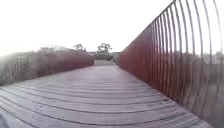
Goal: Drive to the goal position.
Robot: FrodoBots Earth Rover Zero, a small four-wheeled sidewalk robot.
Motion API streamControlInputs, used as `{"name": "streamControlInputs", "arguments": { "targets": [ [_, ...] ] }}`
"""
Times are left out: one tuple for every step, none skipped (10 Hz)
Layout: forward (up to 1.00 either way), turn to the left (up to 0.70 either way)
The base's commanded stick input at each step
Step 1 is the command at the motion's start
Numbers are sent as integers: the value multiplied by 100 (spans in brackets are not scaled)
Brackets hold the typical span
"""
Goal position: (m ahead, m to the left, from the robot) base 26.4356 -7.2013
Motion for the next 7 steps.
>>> {"name": "streamControlInputs", "arguments": {
  "targets": [
    [70, 0],
    [70, 0],
    [70, 0],
    [70, 0],
    [70, 0],
    [70, 0],
    [70, 0]
  ]
}}
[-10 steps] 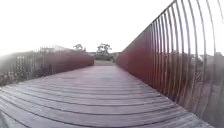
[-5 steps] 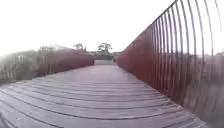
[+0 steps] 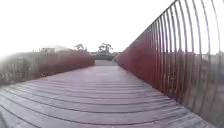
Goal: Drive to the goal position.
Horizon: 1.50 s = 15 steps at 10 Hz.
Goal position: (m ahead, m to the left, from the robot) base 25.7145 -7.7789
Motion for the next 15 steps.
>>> {"name": "streamControlInputs", "arguments": {
  "targets": [
    [70, 0],
    [70, 0],
    [70, 0],
    [70, 0],
    [70, 0],
    [70, 0],
    [70, 0],
    [70, 0],
    [70, 0],
    [70, 0],
    [70, 0],
    [70, 0],
    [70, 0],
    [70, 0],
    [70, 0]
  ]
}}
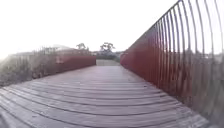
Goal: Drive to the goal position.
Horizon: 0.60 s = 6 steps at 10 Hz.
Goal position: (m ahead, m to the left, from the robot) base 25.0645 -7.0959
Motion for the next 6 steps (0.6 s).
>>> {"name": "streamControlInputs", "arguments": {
  "targets": [
    [70, 0],
    [70, 0],
    [70, 0],
    [70, 0],
    [70, 0],
    [70, 0]
  ]
}}
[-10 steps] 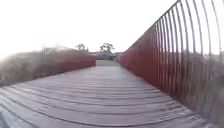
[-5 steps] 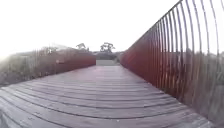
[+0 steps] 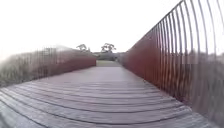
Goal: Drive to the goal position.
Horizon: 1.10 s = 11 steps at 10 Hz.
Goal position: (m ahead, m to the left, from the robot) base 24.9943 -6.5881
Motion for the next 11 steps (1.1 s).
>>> {"name": "streamControlInputs", "arguments": {
  "targets": [
    [70, 0],
    [70, -14],
    [70, -14],
    [70, -14],
    [70, -14],
    [70, -14],
    [70, -14],
    [70, -14],
    [70, -14],
    [70, -14],
    [70, -14]
  ]
}}
